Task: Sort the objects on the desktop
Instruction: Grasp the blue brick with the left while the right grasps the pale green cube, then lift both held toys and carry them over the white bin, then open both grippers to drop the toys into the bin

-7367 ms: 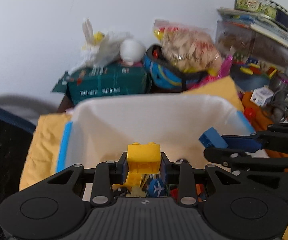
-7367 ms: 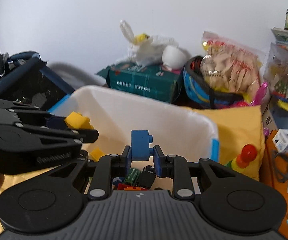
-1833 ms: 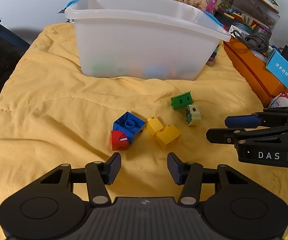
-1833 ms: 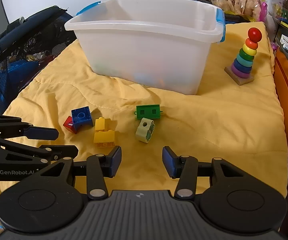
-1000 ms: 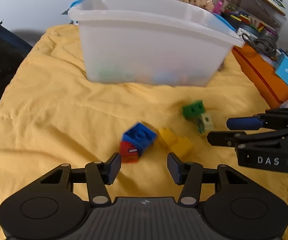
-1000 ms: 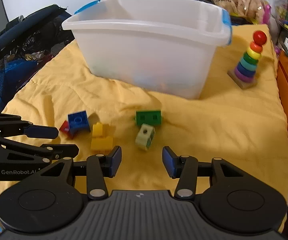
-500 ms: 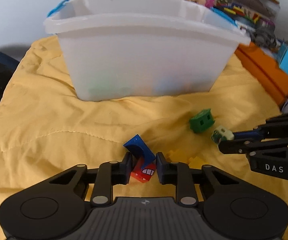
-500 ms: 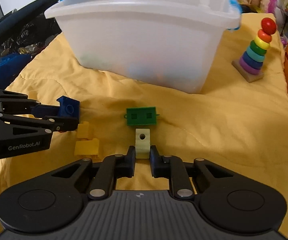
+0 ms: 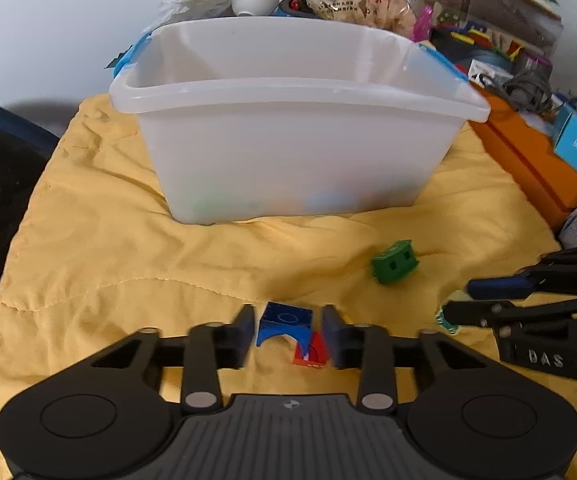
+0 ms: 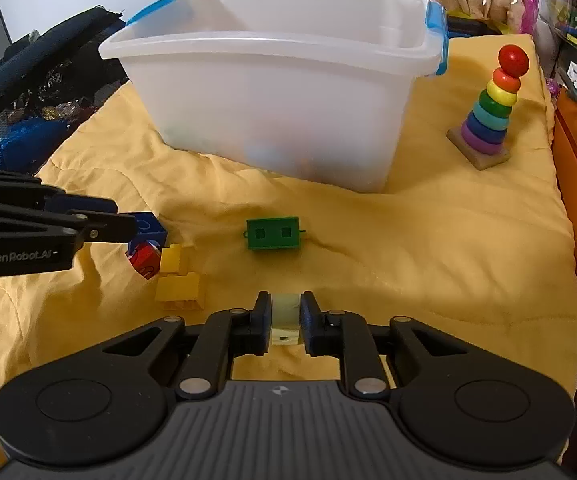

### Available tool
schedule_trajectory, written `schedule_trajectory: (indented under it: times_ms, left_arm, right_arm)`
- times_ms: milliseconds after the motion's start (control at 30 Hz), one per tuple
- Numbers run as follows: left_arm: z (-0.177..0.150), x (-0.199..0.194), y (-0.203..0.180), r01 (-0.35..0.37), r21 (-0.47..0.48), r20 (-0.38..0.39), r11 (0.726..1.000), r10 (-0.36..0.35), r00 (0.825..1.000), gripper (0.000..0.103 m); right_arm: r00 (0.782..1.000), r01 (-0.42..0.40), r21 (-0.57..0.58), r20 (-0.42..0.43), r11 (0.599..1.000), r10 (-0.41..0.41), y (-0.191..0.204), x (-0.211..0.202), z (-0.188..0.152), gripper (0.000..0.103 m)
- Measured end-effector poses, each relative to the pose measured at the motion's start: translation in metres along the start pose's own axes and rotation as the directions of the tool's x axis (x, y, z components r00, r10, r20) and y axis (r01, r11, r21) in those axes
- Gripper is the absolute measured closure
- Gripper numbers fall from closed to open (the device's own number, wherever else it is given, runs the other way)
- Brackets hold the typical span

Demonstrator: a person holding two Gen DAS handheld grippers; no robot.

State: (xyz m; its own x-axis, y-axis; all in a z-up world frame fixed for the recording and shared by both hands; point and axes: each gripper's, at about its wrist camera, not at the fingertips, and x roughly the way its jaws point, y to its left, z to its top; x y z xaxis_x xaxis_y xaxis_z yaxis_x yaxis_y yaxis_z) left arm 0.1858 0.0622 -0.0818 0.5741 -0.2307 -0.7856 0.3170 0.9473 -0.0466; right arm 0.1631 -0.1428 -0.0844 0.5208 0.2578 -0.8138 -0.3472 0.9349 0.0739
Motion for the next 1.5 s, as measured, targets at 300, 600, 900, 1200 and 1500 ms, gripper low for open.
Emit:
schedule_trajectory:
  times_ms: [300,600,900,1200,1500]
  left_arm:
    - [-0.004,0.023,-0.004,0.028,0.006,-0.029,1.000,-0.028,0.999,0.067]
    - [0.033,-0.039,0.005,0.053,0.004,0.146,0.999,-0.053,0.988,0.067]
    - [0.124,-0.067,0.007,0.021,0.026,0.340,0.999,-0.029,0.940,0.067]
    - [0.145,0.013,0.018,-0.039,-0.009,0.205,0.999,0.040,0.978,0.067]
    - [0.134,-0.009,0.015,-0.037,-0.018,0.229,0.999,0.041,0.973,0.059]
  right_arm:
    - [0.999,0.012,-0.005,-0.033,1.000,-0.012,0.001,0.021,-0.007,0.079]
    - [0.996,0.036,-0.070,0.083,0.997,-0.030,0.009,-0.014,0.014,0.086]
    - [0.938,0.085,-0.111,0.345,0.990,-0.042,0.018,-0.058,0.098,0.086]
    - [0.961,0.081,-0.002,0.266,0.997,-0.077,-0.005,-0.010,0.141,0.086]
    - [0.968,0.079,0.004,0.237,0.997,-0.077,-0.005,-0.005,0.138,0.070]
